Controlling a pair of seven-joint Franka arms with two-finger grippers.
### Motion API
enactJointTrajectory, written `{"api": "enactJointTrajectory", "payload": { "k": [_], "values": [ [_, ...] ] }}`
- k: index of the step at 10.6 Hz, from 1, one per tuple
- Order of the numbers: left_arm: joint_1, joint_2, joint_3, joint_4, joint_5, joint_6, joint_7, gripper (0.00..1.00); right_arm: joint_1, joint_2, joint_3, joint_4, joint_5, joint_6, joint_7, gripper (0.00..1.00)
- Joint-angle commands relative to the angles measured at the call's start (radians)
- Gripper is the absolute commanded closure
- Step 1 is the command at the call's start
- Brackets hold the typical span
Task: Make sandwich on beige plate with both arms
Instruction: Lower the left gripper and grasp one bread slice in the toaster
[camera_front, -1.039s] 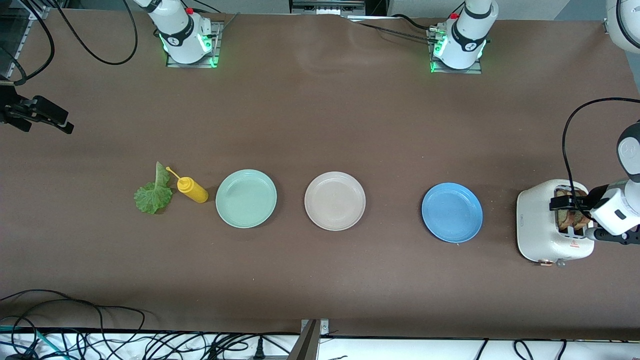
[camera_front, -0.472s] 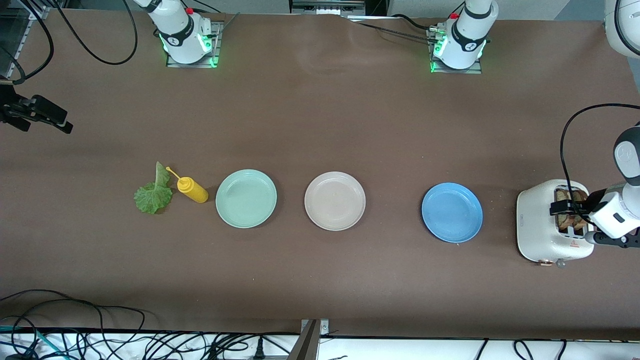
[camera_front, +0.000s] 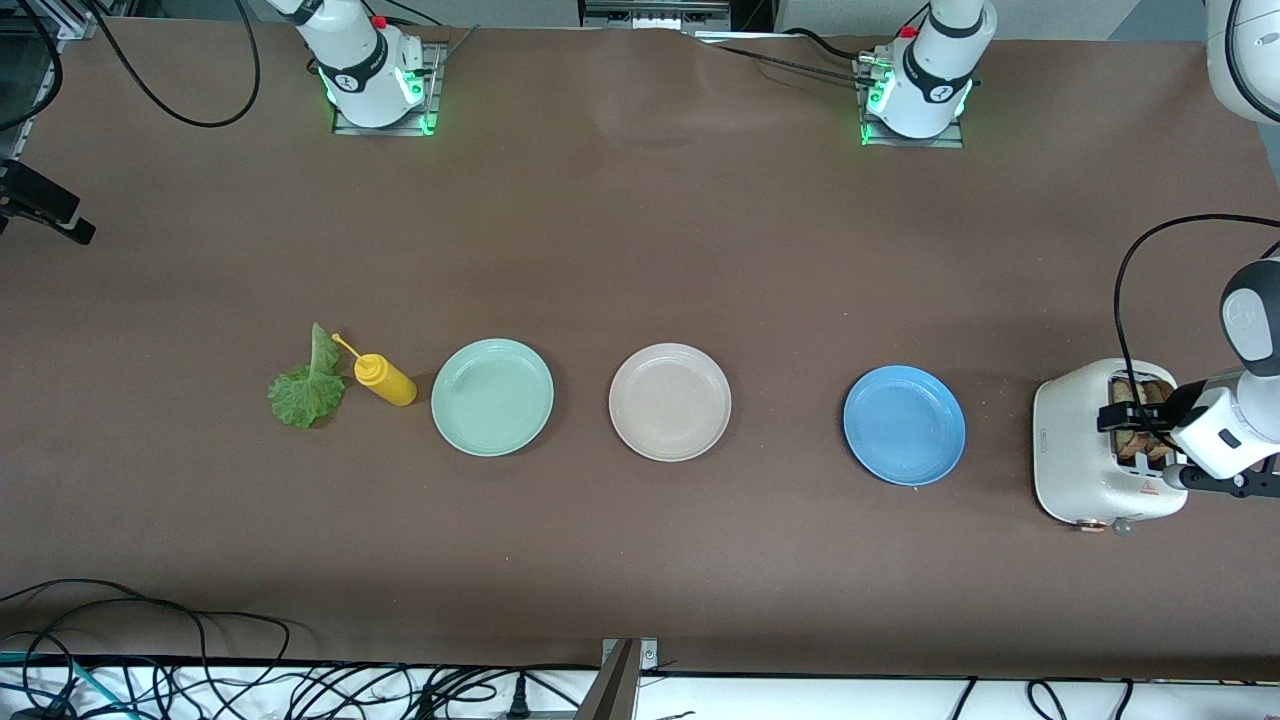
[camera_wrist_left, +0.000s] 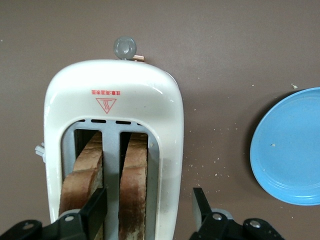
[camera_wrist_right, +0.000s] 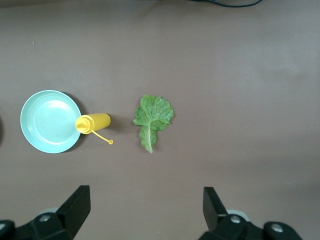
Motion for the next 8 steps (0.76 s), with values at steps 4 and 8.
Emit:
{"api": "enactJointTrajectory", "payload": {
  "k": [4, 8],
  "values": [
    [-0.002, 0.015, -0.004, -0.019, 0.027, -0.002, 0.025, 0.69, -0.002, 0.003, 0.008, 0.023, 0.008, -0.065, -0.017, 0.00],
    [-0.007, 0.017, -0.004, -0.005, 0.096, -0.007, 0.056, 0.95, -0.002, 0.003, 0.011, 0.023, 0.009, -0.072, -0.017, 0.00]
  ]
}}
